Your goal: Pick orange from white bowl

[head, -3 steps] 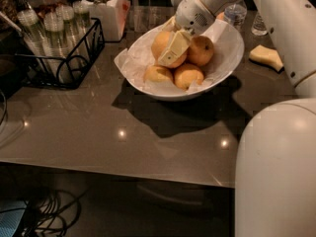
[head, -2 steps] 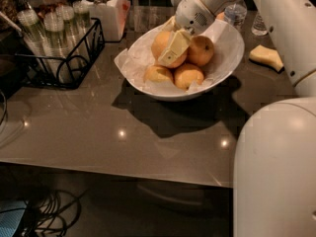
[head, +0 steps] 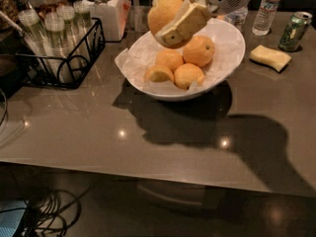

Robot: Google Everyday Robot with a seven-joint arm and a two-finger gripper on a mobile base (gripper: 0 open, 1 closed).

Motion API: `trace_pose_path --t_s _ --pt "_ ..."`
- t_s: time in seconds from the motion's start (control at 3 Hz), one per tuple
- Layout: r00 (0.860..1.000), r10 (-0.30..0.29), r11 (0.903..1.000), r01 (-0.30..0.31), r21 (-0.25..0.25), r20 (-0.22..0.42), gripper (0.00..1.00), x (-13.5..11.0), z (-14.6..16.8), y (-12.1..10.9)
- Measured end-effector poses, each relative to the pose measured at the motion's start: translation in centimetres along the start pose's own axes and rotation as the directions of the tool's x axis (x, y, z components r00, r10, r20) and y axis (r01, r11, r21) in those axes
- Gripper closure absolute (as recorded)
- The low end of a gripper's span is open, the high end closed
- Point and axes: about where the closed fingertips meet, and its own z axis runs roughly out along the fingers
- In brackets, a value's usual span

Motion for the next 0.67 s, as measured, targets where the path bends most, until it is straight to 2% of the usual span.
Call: trace_pose_path --t_s 0.33,0.67 --pt "0.978 -0.135 0.9866 0.118 0.113 0.161 1.00 -7.8 -1.1 4.8" --pt "0.967 -0.034 0.9869 -0.007 0.161 0.253 1.00 -4.7 -1.7 7.6"
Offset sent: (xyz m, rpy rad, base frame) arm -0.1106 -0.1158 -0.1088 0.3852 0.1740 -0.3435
